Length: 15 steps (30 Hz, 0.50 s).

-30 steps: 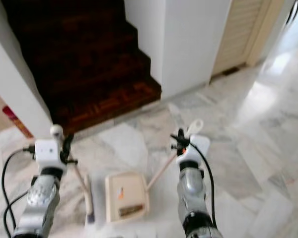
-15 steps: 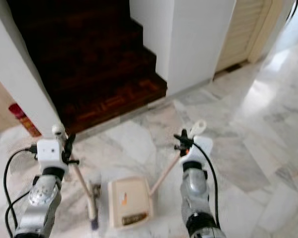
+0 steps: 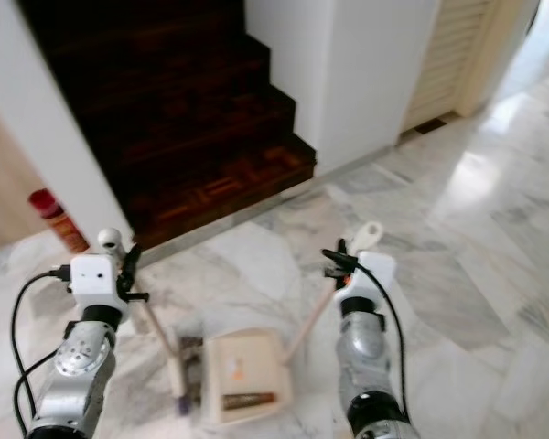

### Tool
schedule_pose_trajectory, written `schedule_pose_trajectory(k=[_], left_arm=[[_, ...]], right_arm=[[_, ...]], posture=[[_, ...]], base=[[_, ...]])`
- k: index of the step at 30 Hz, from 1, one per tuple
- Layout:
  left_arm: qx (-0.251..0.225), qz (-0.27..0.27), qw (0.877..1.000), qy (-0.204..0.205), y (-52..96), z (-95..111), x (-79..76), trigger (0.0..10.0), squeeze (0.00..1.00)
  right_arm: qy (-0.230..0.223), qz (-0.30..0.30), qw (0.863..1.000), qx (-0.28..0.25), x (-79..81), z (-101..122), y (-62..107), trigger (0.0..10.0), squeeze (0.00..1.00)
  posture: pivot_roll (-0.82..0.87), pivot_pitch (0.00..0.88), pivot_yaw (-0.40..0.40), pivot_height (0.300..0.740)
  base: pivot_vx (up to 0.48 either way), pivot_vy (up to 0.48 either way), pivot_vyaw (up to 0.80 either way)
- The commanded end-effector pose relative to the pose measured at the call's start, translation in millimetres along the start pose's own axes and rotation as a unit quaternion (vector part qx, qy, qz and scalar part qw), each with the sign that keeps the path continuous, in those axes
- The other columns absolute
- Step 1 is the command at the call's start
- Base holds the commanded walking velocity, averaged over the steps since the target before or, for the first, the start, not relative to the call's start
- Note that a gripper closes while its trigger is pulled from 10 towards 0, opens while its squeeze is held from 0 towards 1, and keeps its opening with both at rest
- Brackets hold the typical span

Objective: Sweep floor

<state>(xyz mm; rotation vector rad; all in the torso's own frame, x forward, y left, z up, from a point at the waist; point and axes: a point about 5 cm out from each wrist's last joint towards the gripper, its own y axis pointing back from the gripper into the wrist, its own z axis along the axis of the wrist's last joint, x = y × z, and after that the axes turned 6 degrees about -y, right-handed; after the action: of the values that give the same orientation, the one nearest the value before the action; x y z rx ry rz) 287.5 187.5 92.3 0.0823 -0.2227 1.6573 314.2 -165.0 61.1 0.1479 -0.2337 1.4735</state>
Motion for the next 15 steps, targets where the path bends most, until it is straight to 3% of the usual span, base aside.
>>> schedule_pose_trajectory(k=[1, 7, 15], left_arm=[[-0.02, 0.014, 1.0, -0.007, -1.8, 7.7, 10.0, 10.0, 0.0], [-0.019, 0.014, 1.0, -0.008, -1.6, 7.4, 9.7, 10.0, 0.0], [-0.019, 0.012, 1.0, -0.007, -1.3, 6.9, 9.6, 10.0, 0.0]], right_arm=[[-0.01, 0.024, 0.999, -0.023, 17.7, 8.1, -6.0, 10.0, 0.0], [-0.012, 0.025, 0.999, -0.023, 18.1, 7.9, -6.0, 10.0, 0.0], [-0.017, 0.025, 0.999, -0.021, 19.0, 7.1, -5.9, 10.0, 0.0]], posture=[[0.16, 0.025, 0.025, 0.74], [0.16, 0.02, 0.025, 0.74], [0.16, 0.014, 0.026, 0.74]], base=[[0.0, 0.289, 0.8], [0.0, 0.288, 0.71], [0.0, 0.288, 0.0]])
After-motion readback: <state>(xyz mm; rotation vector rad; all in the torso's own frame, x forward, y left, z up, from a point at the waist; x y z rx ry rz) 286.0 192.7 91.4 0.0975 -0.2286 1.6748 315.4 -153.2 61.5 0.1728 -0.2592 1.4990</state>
